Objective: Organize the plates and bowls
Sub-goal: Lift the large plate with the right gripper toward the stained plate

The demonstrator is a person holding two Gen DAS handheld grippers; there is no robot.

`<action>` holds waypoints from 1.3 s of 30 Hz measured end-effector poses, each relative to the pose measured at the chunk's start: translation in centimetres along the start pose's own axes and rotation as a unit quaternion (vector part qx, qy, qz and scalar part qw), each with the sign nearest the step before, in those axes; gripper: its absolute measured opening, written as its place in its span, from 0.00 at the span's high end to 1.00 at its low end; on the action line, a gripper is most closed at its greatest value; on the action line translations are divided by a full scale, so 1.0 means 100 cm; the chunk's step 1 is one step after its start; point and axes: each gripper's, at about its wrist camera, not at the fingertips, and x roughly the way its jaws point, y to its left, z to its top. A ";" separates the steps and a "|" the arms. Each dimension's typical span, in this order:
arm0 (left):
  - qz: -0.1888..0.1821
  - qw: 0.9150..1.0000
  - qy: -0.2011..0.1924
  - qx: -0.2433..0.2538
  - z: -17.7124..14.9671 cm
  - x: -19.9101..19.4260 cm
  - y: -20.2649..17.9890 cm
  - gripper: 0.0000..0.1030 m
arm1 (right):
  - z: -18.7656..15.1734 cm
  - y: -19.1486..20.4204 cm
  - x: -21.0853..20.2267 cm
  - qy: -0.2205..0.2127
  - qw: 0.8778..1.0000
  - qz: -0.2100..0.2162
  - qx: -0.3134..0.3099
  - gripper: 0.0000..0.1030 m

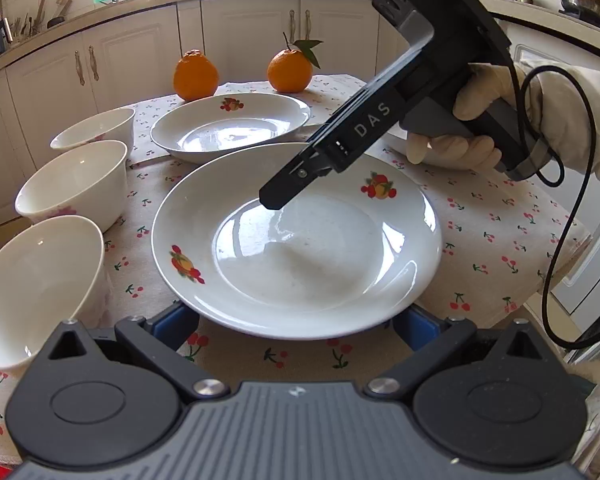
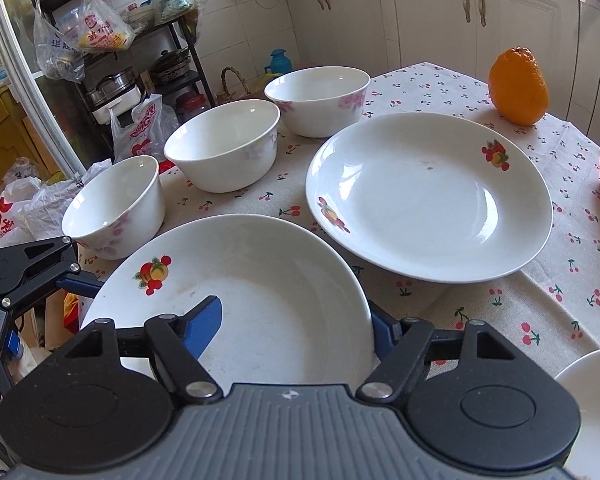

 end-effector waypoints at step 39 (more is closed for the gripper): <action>-0.065 0.996 -0.004 0.063 0.041 0.002 -0.018 0.01 | -0.021 -0.018 -0.067 -0.038 0.996 -0.069 0.046 0.22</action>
